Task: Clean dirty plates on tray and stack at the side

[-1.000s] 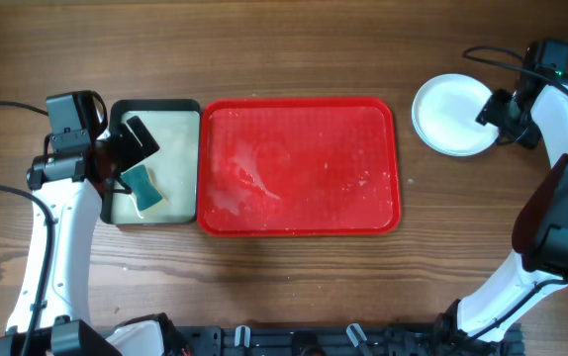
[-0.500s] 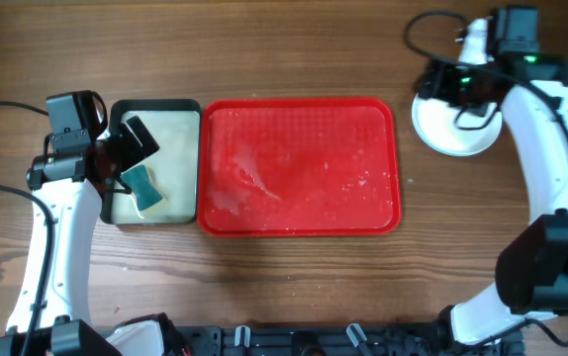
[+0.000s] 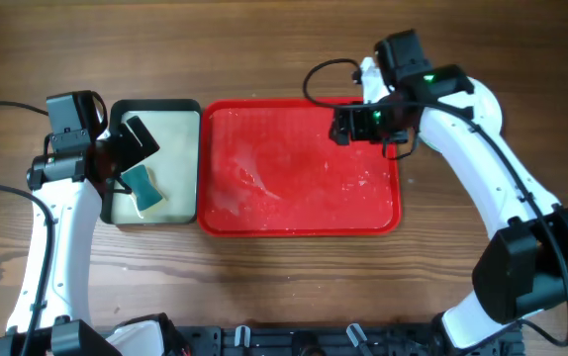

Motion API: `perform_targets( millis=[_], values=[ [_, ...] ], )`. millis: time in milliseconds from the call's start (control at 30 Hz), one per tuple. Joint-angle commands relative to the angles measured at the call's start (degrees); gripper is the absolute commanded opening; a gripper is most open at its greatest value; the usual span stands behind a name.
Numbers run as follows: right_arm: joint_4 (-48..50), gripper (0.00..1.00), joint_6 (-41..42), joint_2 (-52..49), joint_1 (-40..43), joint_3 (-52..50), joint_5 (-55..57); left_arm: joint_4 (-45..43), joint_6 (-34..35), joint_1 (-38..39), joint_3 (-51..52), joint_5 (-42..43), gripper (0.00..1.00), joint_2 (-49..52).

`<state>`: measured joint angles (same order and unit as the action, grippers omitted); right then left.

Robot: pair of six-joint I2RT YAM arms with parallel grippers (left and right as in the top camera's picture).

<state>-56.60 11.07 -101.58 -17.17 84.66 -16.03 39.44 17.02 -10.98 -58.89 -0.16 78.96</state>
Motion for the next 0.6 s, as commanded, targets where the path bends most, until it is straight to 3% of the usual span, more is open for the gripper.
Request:
perform_targets(
  millis=[0,33,233,567],
  values=[
    [-0.5,0.94,-2.1,-0.2,-1.1,-0.4,4.4,-0.2,0.1,-0.1,-0.6,-0.3,1.0,0.1],
    [-0.9,1.0,-2.0,-0.2,-1.1,-0.4,4.4,-0.2,0.1,-0.1,-0.6,-0.3,1.0,0.1],
    [0.9,1.0,-2.0,-0.2,-1.1,-0.4,4.4,-0.2,0.1,-0.1,-0.6,-0.3,1.0,0.1],
    [11.6,1.0,-2.0,-0.2,-1.1,-0.4,4.4,-0.2,0.1,-0.1,-0.6,-0.3,1.0,0.1]
  ],
)
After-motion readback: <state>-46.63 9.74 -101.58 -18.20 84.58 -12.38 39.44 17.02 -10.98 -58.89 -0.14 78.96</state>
